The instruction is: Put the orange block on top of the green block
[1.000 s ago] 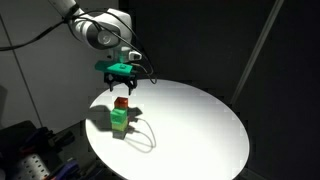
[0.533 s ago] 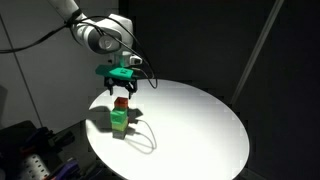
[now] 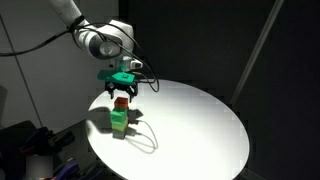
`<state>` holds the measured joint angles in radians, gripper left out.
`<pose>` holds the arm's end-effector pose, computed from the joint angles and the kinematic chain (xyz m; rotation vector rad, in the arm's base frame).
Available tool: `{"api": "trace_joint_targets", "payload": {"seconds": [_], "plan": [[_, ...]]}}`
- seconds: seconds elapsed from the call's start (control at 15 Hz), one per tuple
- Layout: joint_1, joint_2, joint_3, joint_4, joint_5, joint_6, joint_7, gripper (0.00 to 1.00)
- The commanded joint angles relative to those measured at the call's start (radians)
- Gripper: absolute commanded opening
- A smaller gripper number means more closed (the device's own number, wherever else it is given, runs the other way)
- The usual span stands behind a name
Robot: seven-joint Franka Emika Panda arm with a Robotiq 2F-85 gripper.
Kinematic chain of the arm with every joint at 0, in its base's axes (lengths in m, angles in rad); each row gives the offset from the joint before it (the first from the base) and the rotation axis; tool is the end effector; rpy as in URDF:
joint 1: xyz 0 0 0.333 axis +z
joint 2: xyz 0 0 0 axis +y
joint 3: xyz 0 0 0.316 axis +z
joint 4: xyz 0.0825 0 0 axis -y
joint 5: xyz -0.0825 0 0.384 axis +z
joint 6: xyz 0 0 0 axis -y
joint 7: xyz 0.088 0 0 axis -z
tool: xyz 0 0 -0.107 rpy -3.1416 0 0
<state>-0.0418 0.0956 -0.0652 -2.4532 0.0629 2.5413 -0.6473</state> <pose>0.4796 -0.0526 0.2597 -3.0195 -0.7526 -0.0064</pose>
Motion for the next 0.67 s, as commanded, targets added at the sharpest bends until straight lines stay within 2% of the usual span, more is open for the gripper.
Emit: {"api": "trace_joint_targets", "payload": {"seconds": [0.0, 0.4, 0.47, 0.6], "plan": [[-0.029, 0.009, 0.022, -0.007, 0.031, 0.025, -0.056, 1.0], [-0.05, 0.027, 0.029, -0.016, 0.038, 0.033, -0.077, 1.0], [-0.052, 0.024, 0.031, -0.017, 0.038, 0.028, -0.078, 0.77], [-0.052, 0.016, 0.033, -0.017, 0.029, 0.025, -0.073, 0.66]]}}
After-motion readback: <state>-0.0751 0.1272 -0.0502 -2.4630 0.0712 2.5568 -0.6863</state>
